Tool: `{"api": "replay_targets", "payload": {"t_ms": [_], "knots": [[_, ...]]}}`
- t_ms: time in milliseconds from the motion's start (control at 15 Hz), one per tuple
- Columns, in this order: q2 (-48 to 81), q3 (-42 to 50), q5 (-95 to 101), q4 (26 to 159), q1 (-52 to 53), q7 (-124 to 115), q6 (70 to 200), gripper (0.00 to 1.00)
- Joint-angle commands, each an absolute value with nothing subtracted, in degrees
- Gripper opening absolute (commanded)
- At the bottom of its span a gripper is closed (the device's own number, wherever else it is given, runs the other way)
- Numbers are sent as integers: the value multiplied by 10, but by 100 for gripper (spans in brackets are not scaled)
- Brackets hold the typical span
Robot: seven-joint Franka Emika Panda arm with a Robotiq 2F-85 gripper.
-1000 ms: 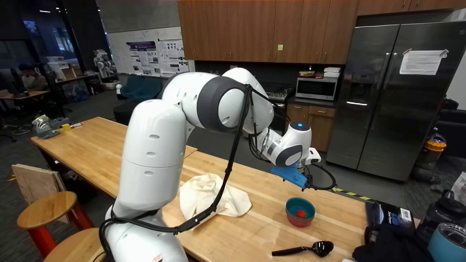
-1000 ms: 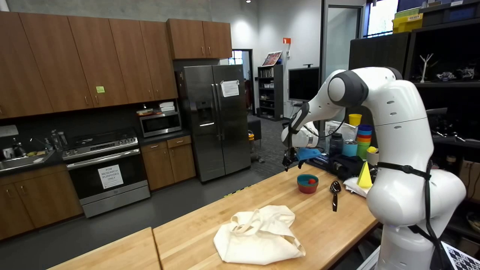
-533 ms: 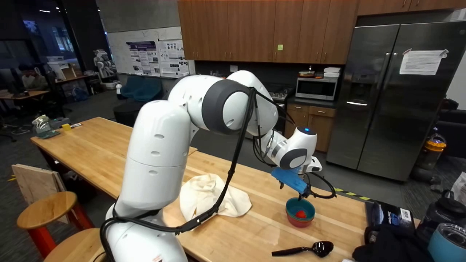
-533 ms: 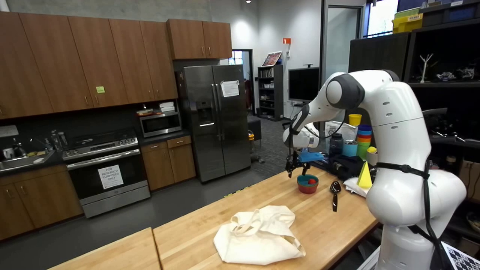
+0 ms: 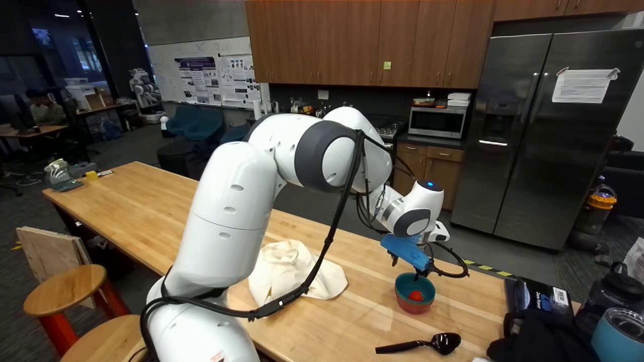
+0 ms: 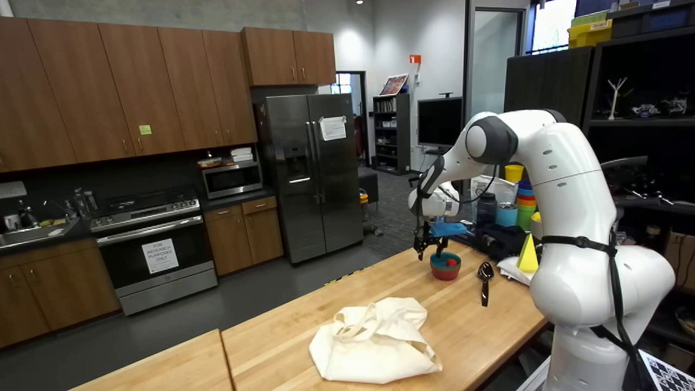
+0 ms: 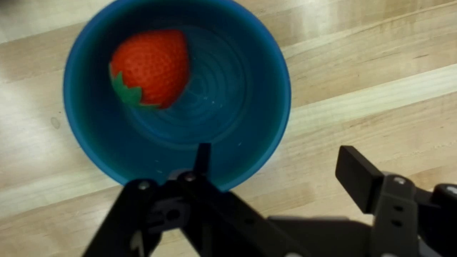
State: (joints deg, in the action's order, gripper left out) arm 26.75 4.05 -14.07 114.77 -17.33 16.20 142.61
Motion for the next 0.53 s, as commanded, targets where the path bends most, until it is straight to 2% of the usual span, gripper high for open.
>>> {"api": "replay_targets", "payload": {"t_ms": [0,467], "knots": [[275,42,-131,1129,-174,153,1418,59],[276,34,-153,1126,-188,166,1417,4]]}}
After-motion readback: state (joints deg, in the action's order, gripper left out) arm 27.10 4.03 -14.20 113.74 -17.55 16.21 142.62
